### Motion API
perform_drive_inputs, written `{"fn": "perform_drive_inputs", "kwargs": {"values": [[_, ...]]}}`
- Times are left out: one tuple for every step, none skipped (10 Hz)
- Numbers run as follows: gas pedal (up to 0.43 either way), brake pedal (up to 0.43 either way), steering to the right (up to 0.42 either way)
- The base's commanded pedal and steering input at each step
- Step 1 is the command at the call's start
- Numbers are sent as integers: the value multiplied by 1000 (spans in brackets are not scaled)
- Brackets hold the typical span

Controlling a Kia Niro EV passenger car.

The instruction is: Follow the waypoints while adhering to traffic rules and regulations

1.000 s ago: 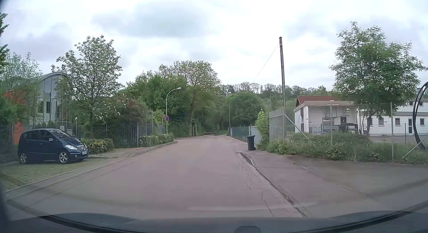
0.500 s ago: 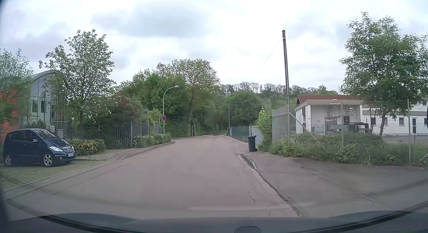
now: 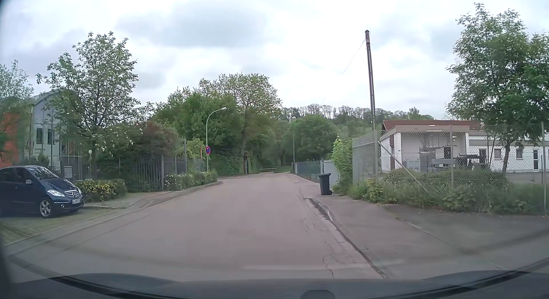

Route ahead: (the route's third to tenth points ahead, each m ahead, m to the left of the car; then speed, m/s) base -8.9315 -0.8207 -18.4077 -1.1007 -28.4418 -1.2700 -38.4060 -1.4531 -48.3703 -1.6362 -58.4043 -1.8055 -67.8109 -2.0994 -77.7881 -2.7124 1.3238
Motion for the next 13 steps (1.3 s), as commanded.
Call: {"fn": "perform_drive_inputs", "kwargs": {"values": [[0, 213, -21], [0, 213, -23], [0, 213, -23], [0, 220, -24], [0, 213, -28], [0, 213, -39], [0, 213, -70], [0, 213, -100], [0, 213, -125], [0, 213, -135], [0, 213, -146], [0, 213, -165], [0, 220, -175]]}}
